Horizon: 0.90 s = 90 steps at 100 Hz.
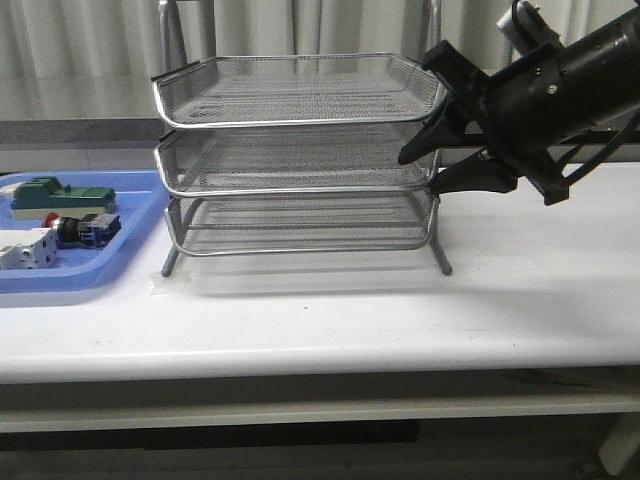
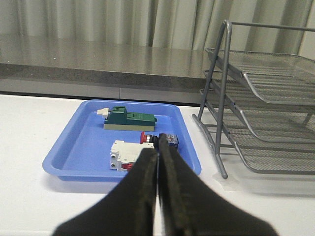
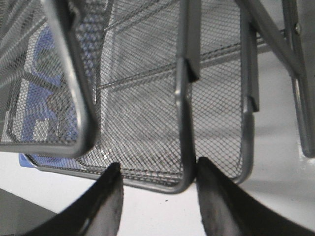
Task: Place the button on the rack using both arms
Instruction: 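Move the right gripper to the middle mesh tray's front edge and grasp it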
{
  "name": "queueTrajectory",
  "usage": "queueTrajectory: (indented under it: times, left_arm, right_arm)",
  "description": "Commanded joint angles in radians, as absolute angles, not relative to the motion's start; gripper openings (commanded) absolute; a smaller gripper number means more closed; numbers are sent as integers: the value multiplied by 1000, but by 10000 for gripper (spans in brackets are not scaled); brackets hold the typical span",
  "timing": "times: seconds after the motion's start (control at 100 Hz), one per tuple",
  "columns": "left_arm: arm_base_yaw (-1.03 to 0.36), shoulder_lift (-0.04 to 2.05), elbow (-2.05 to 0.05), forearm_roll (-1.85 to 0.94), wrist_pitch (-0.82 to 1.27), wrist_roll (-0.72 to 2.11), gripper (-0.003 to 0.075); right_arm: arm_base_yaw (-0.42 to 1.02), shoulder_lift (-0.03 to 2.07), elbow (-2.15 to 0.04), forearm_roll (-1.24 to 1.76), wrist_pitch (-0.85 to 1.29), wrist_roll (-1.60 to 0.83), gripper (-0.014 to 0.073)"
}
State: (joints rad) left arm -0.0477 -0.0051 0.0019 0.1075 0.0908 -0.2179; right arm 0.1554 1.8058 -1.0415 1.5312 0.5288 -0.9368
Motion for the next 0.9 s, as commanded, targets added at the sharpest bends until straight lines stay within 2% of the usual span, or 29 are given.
queueTrajectory:
  times: [0.0, 0.29, 0.36, 0.55, 0.6, 0.89]
  left_arm:
    - [-45, -39, 47, 99, 10, -219, 4]
    - [-45, -39, 47, 99, 10, -219, 4]
    - [-45, -39, 47, 99, 10, -219, 4]
    - [-45, -39, 47, 99, 10, -219, 4]
    - [-45, -39, 47, 99, 10, -219, 4]
    - [-45, -39, 47, 99, 10, -219, 4]
  right_arm:
    - [170, 1788, -1103, 1567, 558, -954, 364]
    - [170, 1839, -1148, 1576, 553, -954, 348]
    - [170, 1840, -1148, 1576, 553, -954, 288]
    - [170, 1840, -1146, 1576, 554, -954, 27]
    - [170, 1840, -1146, 1576, 554, -954, -6]
    - [170, 1836, -1090, 1567, 580, -954, -15]
